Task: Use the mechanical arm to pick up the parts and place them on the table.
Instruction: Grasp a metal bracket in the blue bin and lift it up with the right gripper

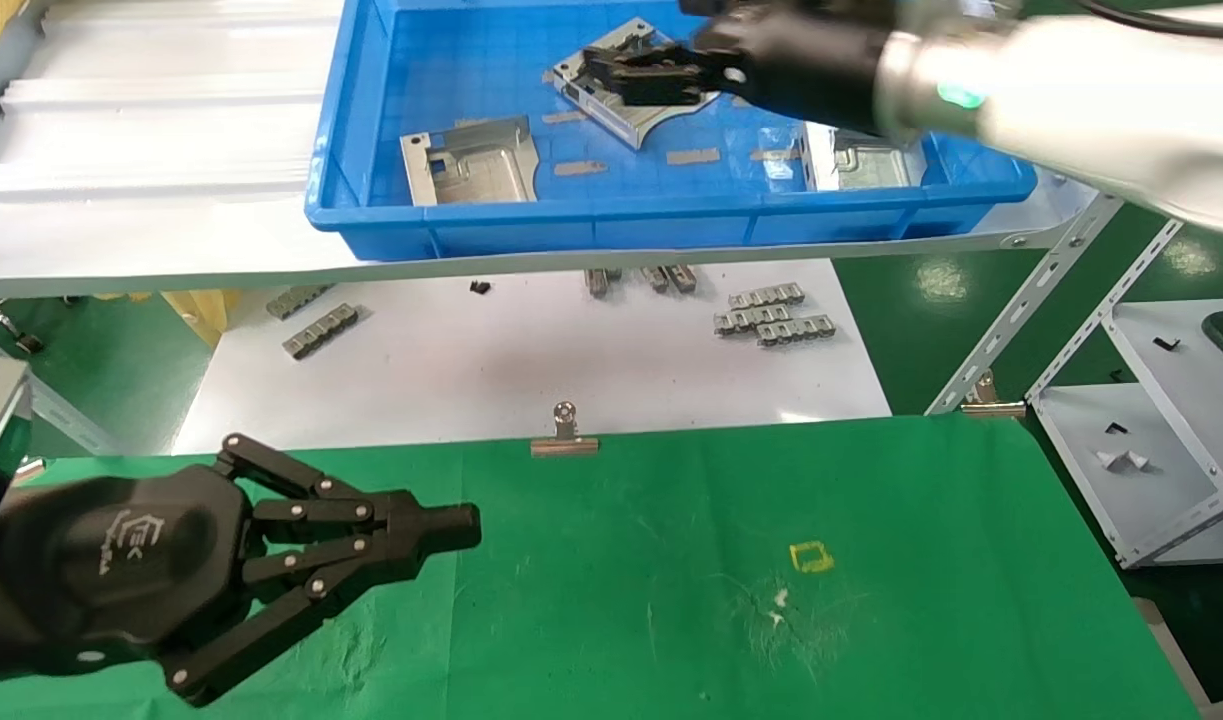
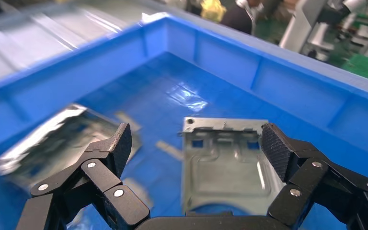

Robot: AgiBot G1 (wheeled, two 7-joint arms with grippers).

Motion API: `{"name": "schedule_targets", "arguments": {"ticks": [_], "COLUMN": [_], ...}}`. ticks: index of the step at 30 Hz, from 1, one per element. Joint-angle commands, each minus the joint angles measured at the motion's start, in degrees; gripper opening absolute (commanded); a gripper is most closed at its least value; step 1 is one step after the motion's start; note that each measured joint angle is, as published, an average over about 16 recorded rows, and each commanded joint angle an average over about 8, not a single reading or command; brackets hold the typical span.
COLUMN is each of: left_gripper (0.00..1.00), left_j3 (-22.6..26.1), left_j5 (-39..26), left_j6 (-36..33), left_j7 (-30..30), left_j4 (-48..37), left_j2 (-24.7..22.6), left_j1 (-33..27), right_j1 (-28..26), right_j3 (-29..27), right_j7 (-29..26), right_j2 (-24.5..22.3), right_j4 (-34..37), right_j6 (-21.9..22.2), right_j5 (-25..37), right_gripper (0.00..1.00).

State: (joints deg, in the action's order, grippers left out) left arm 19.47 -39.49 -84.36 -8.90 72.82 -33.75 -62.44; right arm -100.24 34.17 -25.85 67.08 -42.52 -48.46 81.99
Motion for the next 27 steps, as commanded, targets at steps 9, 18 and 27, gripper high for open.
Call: {"name": "schedule_targets", "arguments": {"ticks": [9, 18, 27], "left_gripper": [1.0, 1.0, 1.0], "left_j3": [0.01, 0.02, 0.03], "left_j5": [0.01, 0.01, 0.02], "left_j6": [0.0, 0.01, 0.01], "left_j7": [0.01, 0.01, 0.01], "left_j4": [0.0, 0.0, 0.0], "left_j2": [0.0, 0.01, 0.01], "left_j1": [0.0, -0.01, -0.01], "right_j1": [-9.87, -11.14, -11.04], "right_j3": [9.25, 20.38, 29.38], "right_j7": [-1.86, -10.83, -20.91], "right_j2": [11.41, 11.69, 11.71], "right_j4": [16.97, 14.59, 11.61], "right_j6": [5.37, 9.48, 16.05], "right_j5": [8.19, 7.13, 4.84], "right_gripper": [0.0, 0.0, 0.0]}}
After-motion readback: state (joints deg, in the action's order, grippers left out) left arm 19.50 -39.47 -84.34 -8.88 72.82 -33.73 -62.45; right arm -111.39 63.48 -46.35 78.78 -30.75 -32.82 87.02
